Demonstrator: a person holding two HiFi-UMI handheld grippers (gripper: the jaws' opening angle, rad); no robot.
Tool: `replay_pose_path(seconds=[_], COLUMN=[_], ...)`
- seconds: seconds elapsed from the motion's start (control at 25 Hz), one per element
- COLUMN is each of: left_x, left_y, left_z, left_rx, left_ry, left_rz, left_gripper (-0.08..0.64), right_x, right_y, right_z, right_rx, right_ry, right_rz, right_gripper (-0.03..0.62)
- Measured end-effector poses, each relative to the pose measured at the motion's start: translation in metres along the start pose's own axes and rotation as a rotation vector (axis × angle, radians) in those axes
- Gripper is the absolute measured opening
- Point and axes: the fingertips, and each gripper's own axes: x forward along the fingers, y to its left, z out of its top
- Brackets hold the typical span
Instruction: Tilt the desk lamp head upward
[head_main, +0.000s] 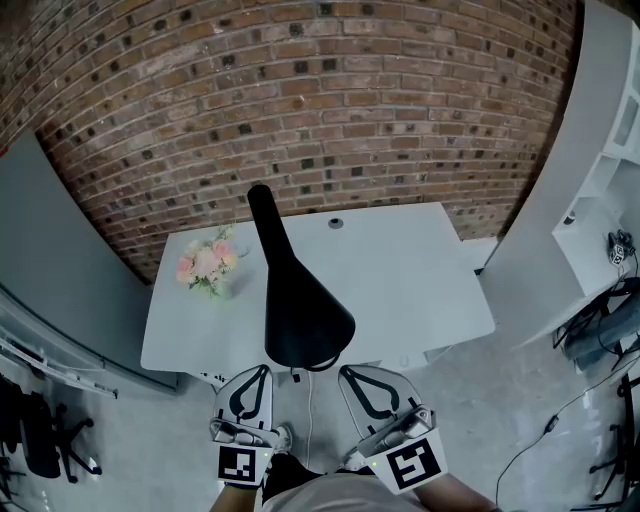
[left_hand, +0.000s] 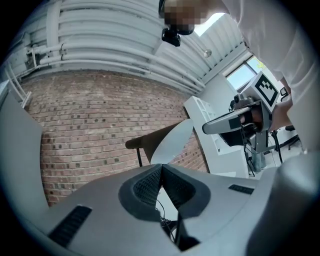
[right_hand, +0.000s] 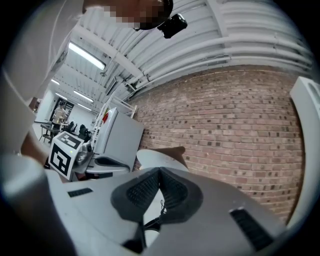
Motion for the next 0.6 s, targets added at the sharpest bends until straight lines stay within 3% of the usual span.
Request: replay_pose_path(seconds=[0.08,0.2,0.6], left_x=[-0.002,-0.006,-0.014], left_y=[-0.003,-0.004,0.001], left_z=[0.001,-0.002,-0.005], left_rx=[0.053,-0.009,0.000], left_ry=[0.006,0.009,0.018], left_rz=[-0.011,0.019,0.028], left_gripper=[0.006,0.006,0.006], right_x=[-0.002,-0.004,-0.002], right_y=[0.001,0.005,0.014], right_z=[-0.003,-0.006,-0.009], right_rx=[0.000,-0.022,0.012], right_ry=[0.005,0.014,-0.001], right_rz=[0.012,0.034,0.045], right_gripper=[0.017,0.017,0.017])
